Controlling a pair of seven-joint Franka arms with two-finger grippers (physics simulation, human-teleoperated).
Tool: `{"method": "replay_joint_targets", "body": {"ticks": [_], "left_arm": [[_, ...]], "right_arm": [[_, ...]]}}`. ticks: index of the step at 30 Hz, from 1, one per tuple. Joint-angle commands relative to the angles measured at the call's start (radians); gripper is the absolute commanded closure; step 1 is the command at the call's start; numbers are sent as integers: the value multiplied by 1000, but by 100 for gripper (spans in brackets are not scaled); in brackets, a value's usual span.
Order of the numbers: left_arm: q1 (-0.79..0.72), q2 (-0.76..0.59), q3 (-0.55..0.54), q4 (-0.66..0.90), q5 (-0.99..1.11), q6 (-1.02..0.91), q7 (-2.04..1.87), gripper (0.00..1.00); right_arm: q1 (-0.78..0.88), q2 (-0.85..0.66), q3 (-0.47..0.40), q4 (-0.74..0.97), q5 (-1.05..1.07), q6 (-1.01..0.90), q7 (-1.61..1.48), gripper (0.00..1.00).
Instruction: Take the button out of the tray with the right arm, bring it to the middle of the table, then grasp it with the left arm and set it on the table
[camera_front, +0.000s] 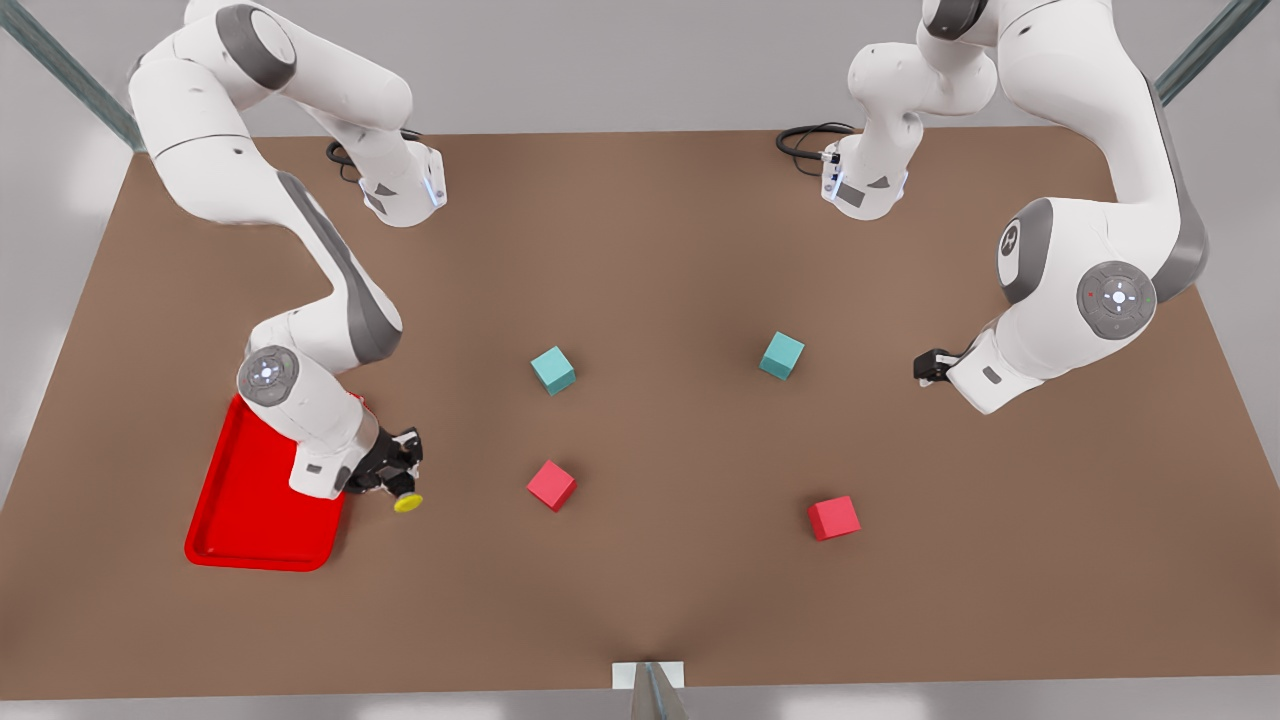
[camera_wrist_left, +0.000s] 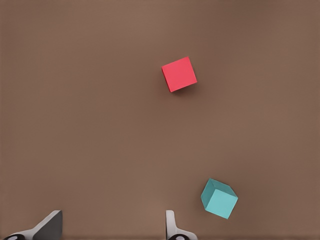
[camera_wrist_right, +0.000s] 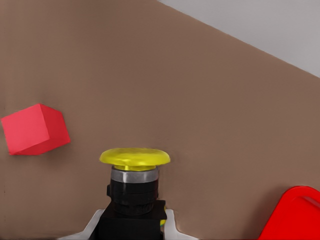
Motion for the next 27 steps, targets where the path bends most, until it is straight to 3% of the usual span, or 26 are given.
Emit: {"method": "replay_joint_targets", "body": {"ticks": [1,8,10,12,19,27], "left_arm": [[-1,-1,1,0,0,1,-1,0],[-1,-1,-1,0,0,1,-1,0],[0,-1,1,0,0,1,-1,0],[0,-1,1,0,0,7,-1,0],[0,7,1,0,2,18,-1,0],[0,13,1,0,2,26,-1,0]], "right_arm": [[72,-2,6,14,-17,-158,511,61],[388,17,-6,95,-12,-158,969,61],[462,81,-9,160,-17,-158,1121,60],[687,128,-199,307,-7,-219,1219,60],[804,423,-244,649,32,-216,1365,59],[962,613,-376,752,32,-9,1434,59]]}}
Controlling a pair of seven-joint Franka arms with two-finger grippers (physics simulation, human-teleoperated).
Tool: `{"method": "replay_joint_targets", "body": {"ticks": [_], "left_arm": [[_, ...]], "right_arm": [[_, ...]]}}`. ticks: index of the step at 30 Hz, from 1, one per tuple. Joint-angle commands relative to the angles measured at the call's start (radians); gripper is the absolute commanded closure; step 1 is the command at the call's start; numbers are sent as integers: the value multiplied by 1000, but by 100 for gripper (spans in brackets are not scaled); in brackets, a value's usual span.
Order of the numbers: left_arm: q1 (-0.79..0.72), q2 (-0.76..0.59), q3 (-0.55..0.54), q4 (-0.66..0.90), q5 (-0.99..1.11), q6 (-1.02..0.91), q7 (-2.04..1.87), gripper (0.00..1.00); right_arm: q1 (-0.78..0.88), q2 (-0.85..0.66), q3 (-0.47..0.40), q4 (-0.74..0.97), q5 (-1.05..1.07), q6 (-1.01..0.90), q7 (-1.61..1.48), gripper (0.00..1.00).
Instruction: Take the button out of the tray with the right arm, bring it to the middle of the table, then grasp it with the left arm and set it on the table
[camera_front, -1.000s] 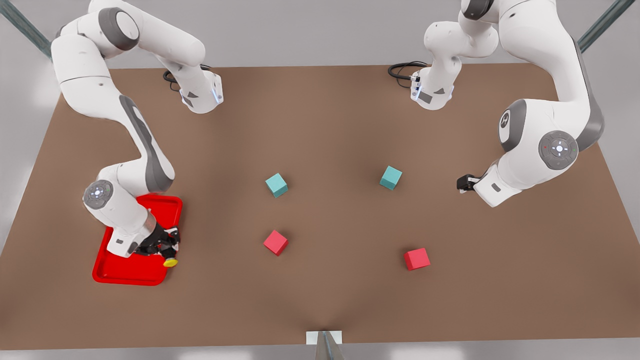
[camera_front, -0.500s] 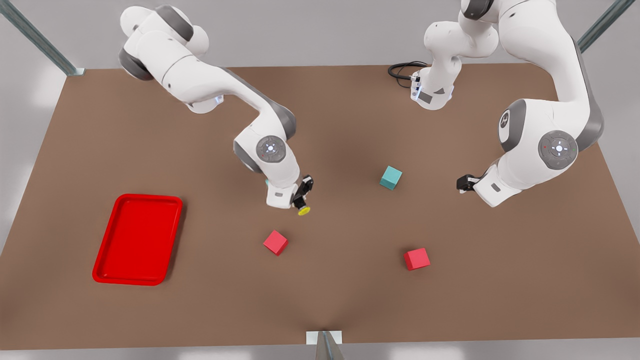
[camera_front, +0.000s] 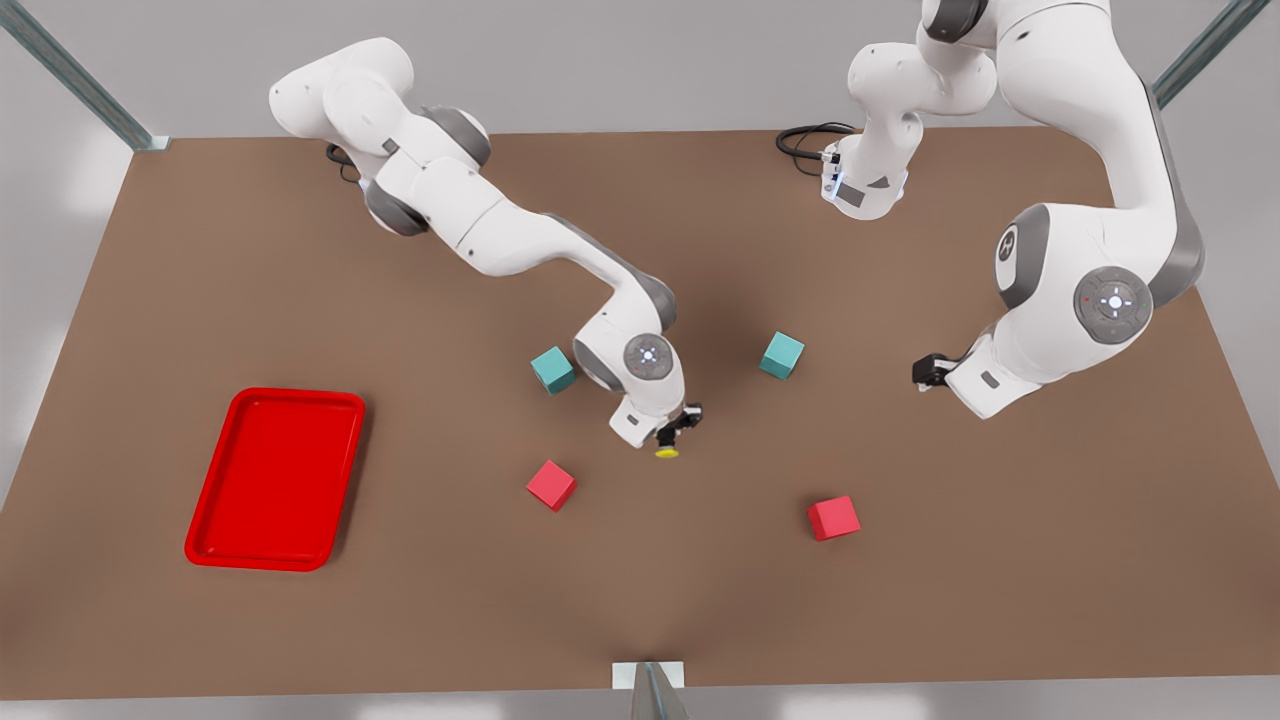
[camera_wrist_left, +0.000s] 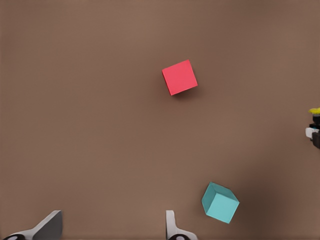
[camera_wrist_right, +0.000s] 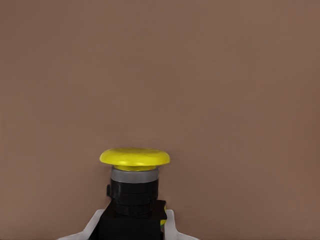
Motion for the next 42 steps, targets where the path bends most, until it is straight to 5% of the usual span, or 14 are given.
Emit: {"method": "replay_joint_targets", "body": {"ticks": [1,10,11,13,19,22,24,25,27,28,34,35,37,42], "left_arm": [[0,1,0,0,1,6,0,0],[2,10,0,0,1,16,0,0],[3,14,0,0,-1,16,0,0],[2,22,0,0,-1,16,-2,0],[-164,122,-6,31,4,17,-65,0],[-181,234,-37,86,1,94,-59,0],[-205,340,-40,97,1,209,-71,0],[-225,383,-40,97,-10,266,-151,0],[-274,467,-63,97,-36,430,-465,0],[-308,482,-64,97,-58,473,-497,0],[-383,564,-66,100,-182,602,-631,0],[-383,571,-66,106,-182,602,-652,0],[-383,570,-64,106,-180,602,-654,0],[-399,582,-67,105,-160,638,-617,0]], "right_arm": [[7,16,-8,2,-7,99,466,59],[27,44,-22,1,-9,148,468,33],[28,44,-22,1,-9,148,468,13],[27,44,-22,1,-9,150,468,0],[-42,-114,7,-28,-3,9,417,0],[-398,-274,276,-27,-7,-359,11,0],[-598,-473,300,-93,-59,-577,-428,0],[-746,-660,354,-281,-43,-579,-494,0],[-1323,-788,725,-498,114,-577,-485,0],[-1365,-783,730,-481,80,-576,-485,0],[-1233,-737,702,-475,-107,-548,-310,0],[-1065,-753,485,-467,-60,-547,-388,0],[-666,-890,-129,-534,240,-504,-584,0],[-719,-918,-143,-556,267,-531,-647,0]]}}
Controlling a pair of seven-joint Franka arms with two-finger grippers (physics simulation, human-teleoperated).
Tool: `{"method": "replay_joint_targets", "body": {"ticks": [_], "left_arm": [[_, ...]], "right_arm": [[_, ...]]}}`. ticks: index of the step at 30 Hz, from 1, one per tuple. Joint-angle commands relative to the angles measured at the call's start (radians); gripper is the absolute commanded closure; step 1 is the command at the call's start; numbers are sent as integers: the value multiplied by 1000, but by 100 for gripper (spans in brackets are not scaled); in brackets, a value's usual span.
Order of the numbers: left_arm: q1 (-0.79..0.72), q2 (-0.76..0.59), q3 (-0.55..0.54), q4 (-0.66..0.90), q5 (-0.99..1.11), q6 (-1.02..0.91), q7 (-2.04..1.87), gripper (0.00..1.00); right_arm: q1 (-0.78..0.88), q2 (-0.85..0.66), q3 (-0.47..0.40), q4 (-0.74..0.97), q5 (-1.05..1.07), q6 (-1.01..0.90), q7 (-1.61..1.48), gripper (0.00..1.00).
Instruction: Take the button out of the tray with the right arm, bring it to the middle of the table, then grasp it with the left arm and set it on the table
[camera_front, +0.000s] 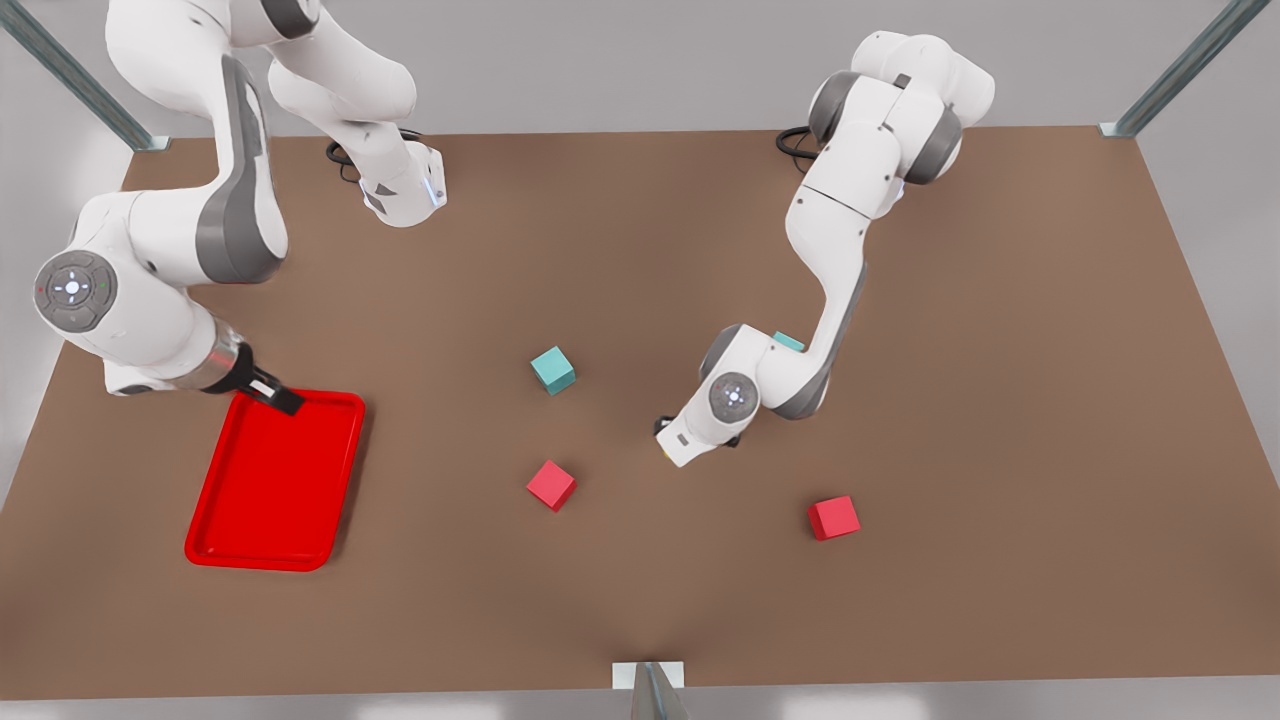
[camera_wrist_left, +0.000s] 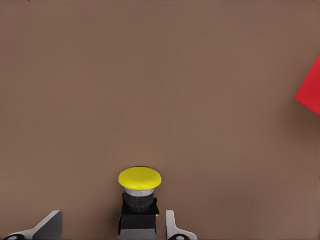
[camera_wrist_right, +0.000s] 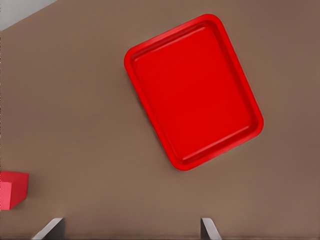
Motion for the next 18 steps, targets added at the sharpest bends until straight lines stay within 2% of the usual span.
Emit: {"method": "replay_joint_targets", "body": {"ticks": [1,11,12,13,15,18], "left_arm": [[-2,9,-2,-1,9,87,-243,0],[-31,44,-3,1,3,93,-238,0],[-31,46,-3,1,3,93,-238,3],[-31,46,-3,1,3,93,-240,16],[-29,46,-2,1,3,93,-237,32],[-29,46,-2,1,1,92,-229,45]], "right_arm": [[-19,-1,-7,10,51,-11,-394,0],[99,4,2,56,-12,-55,-385,0],[99,4,2,56,-13,-54,-383,0],[96,4,2,56,-13,-54,-383,0],[98,4,2,54,-12,-54,-382,0],[99,4,1,56,-13,-54,-382,0]]}}
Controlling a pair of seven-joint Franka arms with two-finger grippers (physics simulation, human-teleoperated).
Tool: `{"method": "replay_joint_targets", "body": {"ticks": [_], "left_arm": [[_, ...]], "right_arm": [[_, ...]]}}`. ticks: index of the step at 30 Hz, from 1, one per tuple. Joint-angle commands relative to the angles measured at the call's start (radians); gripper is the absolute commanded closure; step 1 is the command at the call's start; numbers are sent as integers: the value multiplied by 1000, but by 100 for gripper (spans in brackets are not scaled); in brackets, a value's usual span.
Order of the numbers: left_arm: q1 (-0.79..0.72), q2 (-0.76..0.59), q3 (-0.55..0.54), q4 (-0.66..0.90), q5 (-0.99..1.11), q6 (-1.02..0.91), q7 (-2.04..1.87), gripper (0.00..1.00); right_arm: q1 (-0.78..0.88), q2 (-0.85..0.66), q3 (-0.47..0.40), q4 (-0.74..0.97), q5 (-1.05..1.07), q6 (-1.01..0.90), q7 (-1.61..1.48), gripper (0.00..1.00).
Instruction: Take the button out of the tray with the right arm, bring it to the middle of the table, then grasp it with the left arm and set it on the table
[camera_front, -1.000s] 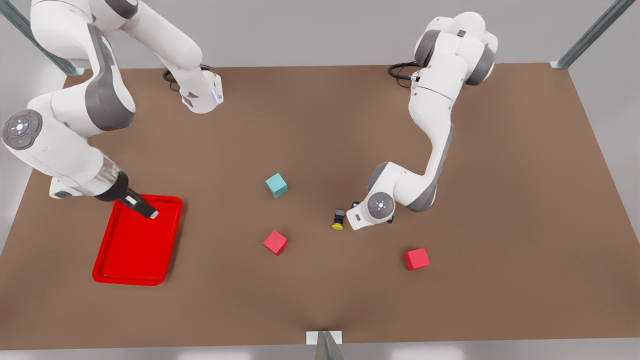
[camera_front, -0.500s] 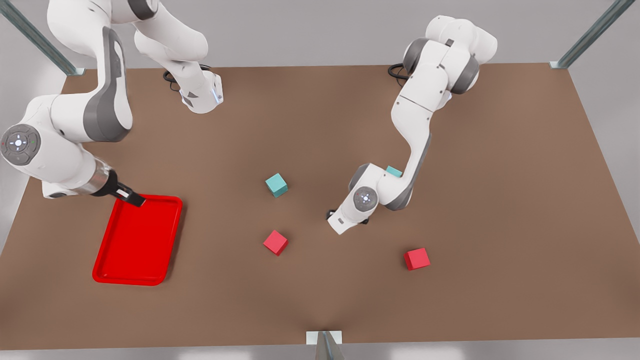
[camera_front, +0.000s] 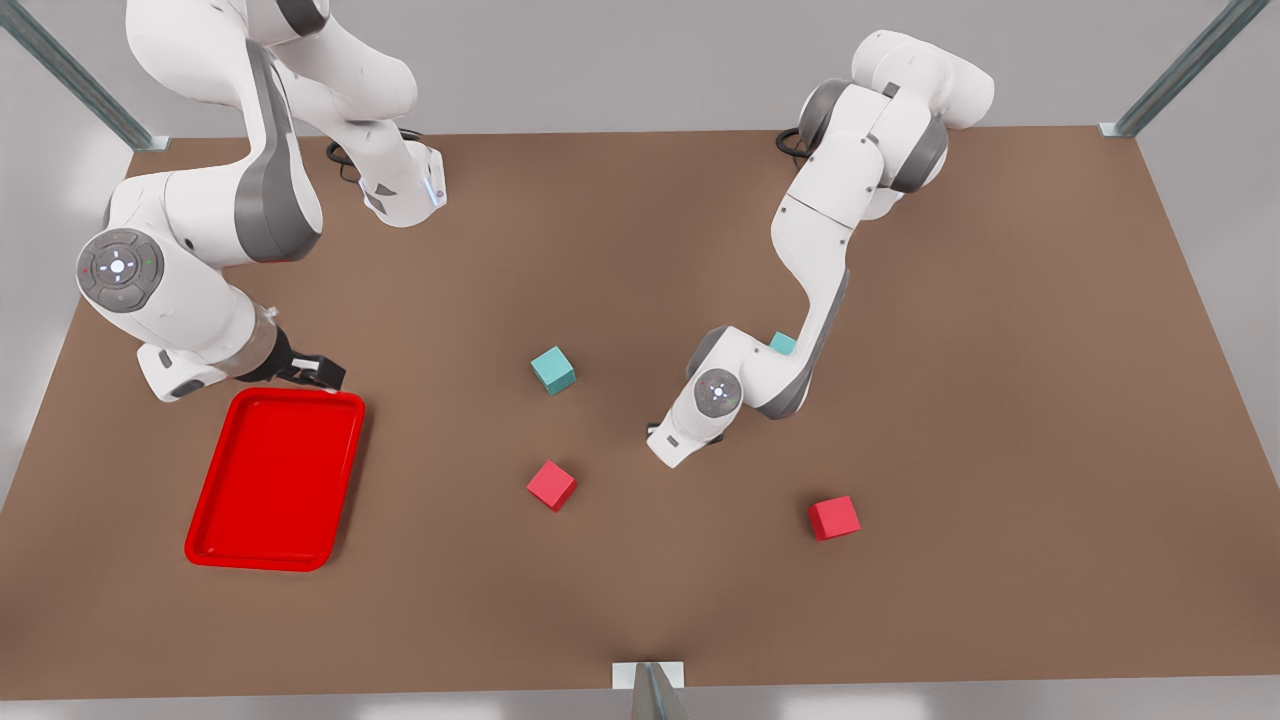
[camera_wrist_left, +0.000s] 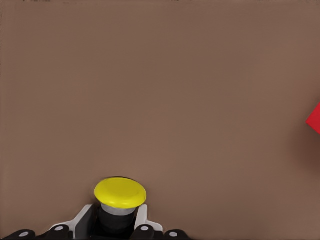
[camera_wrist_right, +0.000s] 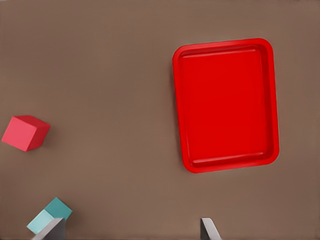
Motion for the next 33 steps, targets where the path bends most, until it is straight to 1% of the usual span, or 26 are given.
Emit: {"method": "replay_joint_targets", "body": {"ticks": [1,2,7,11,12,13,14,15,18,19,21,23,27,29,31,33], "left_arm": [[0,2,0,0,1,5,-81,47],[0,2,2,0,2,3,-81,50],[-1,-1,5,14,4,-5,-82,50],[-1,-10,11,23,62,-31,-81,50],[-1,-25,25,25,73,-60,-82,49],[-6,-33,58,83,91,-184,-90,49],[-5,-33,64,129,155,-284,-165,49],[-5,-41,66,155,215,-360,-306,49],[-112,-41,190,162,332,-377,-1104,49],[-143,-39,212,162,399,-400,-1338,49],[-173,-38,212,162,531,-485,-1832,48],[-207,-27,212,157,689,-635,-2179,48],[-204,-5,212,128,840,-695,-2466,46],[-205,15,212,128,904,-729,-2491,46],[-207,48,212,77,976,-745,-2495,46],[-209,70,210,77,1001,-768,-2498,46]], "right_arm": [[1,-1,0,1,-2,-4,-136,0],[-2,0,0,1,-2,-4,-136,0],[-4,20,0,30,-2,2,-139,0],[-5,20,0,30,-3,2,-139,0],[-7,22,0,30,-3,2,-139,0],[-10,22,0,30,-3,2,-139,0],[-10,22,0,30,-3,2,-139,0],[-10,22,0,28,-2,2,-136,0],[-7,20,-8,30,-2,2,-136,0],[-16,22,-11,31,-2,6,-136,0],[-62,28,-11,34,6,23,-152,0],[-58,30,-6,34,4,29,-150,0],[-62,31,-6,34,3,36,-150,0],[-61,31,-6,34,1,36,-150,0],[-59,31,-6,34,-2,36,-150,0],[-58,31,-6,34,-2,36,-150,0]]}}
